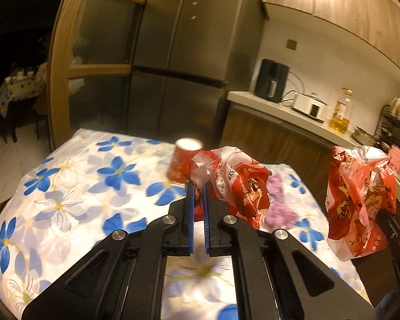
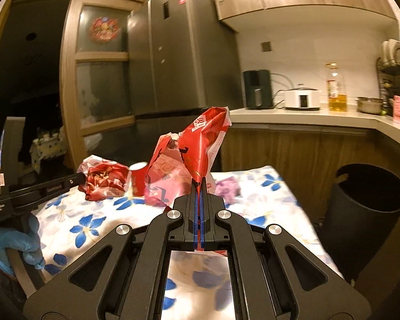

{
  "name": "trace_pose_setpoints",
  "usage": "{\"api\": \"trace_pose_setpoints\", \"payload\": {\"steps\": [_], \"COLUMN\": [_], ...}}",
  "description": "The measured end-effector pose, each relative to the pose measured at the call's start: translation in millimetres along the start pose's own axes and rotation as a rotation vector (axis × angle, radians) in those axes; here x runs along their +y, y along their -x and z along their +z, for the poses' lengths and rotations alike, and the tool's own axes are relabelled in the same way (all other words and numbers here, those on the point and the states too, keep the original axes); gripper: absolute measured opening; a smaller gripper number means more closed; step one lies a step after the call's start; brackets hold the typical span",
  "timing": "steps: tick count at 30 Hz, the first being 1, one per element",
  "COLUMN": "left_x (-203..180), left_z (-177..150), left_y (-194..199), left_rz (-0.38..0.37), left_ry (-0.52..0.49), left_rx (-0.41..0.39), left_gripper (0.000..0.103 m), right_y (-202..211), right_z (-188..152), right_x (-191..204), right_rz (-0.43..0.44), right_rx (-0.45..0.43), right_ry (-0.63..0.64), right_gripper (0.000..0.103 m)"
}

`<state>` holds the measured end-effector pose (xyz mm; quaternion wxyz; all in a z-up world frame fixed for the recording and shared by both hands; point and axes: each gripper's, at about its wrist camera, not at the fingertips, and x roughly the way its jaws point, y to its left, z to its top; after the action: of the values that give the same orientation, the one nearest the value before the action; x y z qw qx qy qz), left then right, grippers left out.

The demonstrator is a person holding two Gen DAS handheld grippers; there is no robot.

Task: Collect trash
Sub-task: 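Carry both red printed bags over the black bin with both tools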

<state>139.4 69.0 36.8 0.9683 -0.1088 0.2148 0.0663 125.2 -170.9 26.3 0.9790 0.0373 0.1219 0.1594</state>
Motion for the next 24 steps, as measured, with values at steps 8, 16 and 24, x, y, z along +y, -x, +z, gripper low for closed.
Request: {"api": "trace_pose_setpoints", "payload": {"steps": [8, 16, 24], "left_x": [-58.9, -141.2, -209.5], "left_z": [3.6, -0.4, -3.5], "left_y": [25.7, 41.8, 45.1], "left_rz": [-0.095, -0.217, -0.324], "left_ry": [-0.053, -0.154, -0.222], "left_rx": [-0.038, -0.058, -0.068], "left_gripper": [0.005, 0.005, 0.005], "right_y": [49.3, 89.7, 117.8], "right_z": [9.1, 12.3, 14.3], "right_x": [-40.3, -79.3, -116.0], "right_rz": [-0.108, -0.213, -0.322], "right_rx": [-0.086, -0.157, -0.203], "right_ry": [-0.038, -0.076, -0.100], "right_gripper": [0.001, 0.001, 0.001]}}
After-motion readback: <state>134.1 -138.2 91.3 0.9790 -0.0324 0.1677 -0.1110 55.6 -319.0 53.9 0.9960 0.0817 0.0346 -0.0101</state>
